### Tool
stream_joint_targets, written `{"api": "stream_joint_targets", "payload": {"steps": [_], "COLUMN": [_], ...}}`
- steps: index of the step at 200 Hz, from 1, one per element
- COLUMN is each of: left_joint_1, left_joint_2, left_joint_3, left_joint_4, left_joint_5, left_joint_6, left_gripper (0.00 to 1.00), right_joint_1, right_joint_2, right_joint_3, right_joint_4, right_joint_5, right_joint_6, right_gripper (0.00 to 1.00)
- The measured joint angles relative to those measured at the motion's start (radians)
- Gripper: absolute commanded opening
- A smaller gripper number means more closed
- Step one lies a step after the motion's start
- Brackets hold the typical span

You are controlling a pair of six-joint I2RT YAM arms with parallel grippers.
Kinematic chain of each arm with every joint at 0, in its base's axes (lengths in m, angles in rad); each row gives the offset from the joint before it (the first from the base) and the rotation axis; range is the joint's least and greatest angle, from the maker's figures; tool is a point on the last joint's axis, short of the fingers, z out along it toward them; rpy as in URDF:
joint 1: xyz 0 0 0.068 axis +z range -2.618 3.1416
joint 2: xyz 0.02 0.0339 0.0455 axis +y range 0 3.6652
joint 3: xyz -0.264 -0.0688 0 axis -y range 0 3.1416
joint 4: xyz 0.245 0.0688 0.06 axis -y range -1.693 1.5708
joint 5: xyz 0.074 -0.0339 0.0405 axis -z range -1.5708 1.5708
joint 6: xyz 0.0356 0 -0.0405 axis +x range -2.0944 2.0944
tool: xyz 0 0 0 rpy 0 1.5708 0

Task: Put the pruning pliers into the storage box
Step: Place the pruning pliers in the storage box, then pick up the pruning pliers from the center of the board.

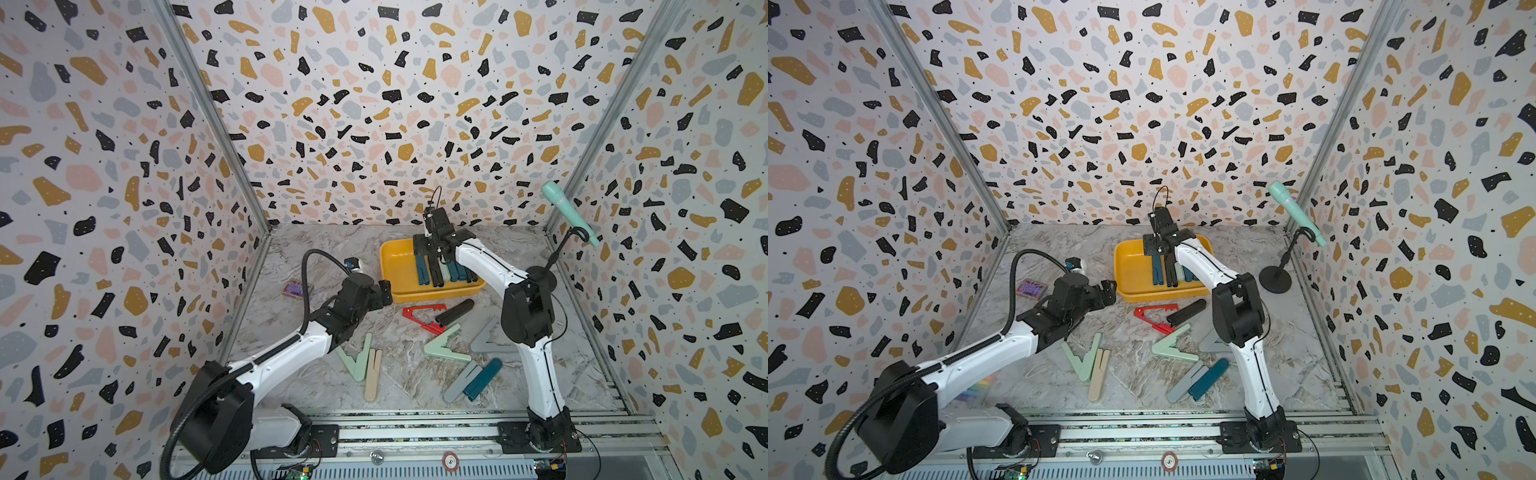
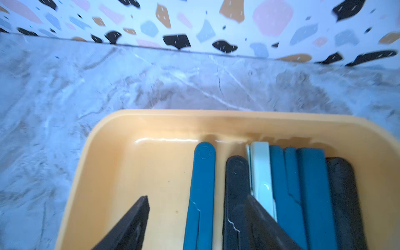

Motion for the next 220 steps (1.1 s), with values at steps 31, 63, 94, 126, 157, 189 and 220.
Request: {"api": "stream_joint_targets", "payload": {"steps": [31,63,94,126,157,189,220], "left_joint_1": [-0.188,-0.336,-0.439,-0.53,-0.564,-0.57,-0.578], "left_joint_2": [-0.116,-0.135,-0.058,-0.003,0.006,0.007,0.025], "left_joint_3": [-0.071,-0.133,-0.139,-0.139,-0.149,-0.179,-0.195], "left_joint_4": [-0.155,-0.283,-0.343,-0.369,-0.374,-0.368,-0.364], "left_joint_5": [-0.179,-0.285,-0.32,-0.315,-0.291,-0.264,-0.243], "left_joint_6": [-0.136,-0.301,-0.411,-0.492,-0.545,-0.578,-0.603], "left_gripper": [0.97,0.95,0.94,0.91,0.86,0.8,0.79], "right_joint_1": [-0.009,-0.027,-0.059,-0.101,-0.127,-0.127,-0.127], "right_joint_2": [-0.149,-0.275,-0.332,-0.362,-0.397,-0.408,-0.408], "right_joint_3": [-0.133,-0.305,-0.42,-0.496,-0.544,-0.551,-0.551], "right_joint_4": [0.104,0.203,0.256,0.284,0.306,0.323,0.326], "right_joint_5": [-0.011,-0.027,-0.048,-0.059,-0.066,-0.074,-0.081], "right_joint_6": [-0.033,-0.049,-0.051,-0.051,-0.048,-0.046,-0.039], "right_gripper": [0.76,0.76,0.76,0.76,0.76,0.76,0.76]}}
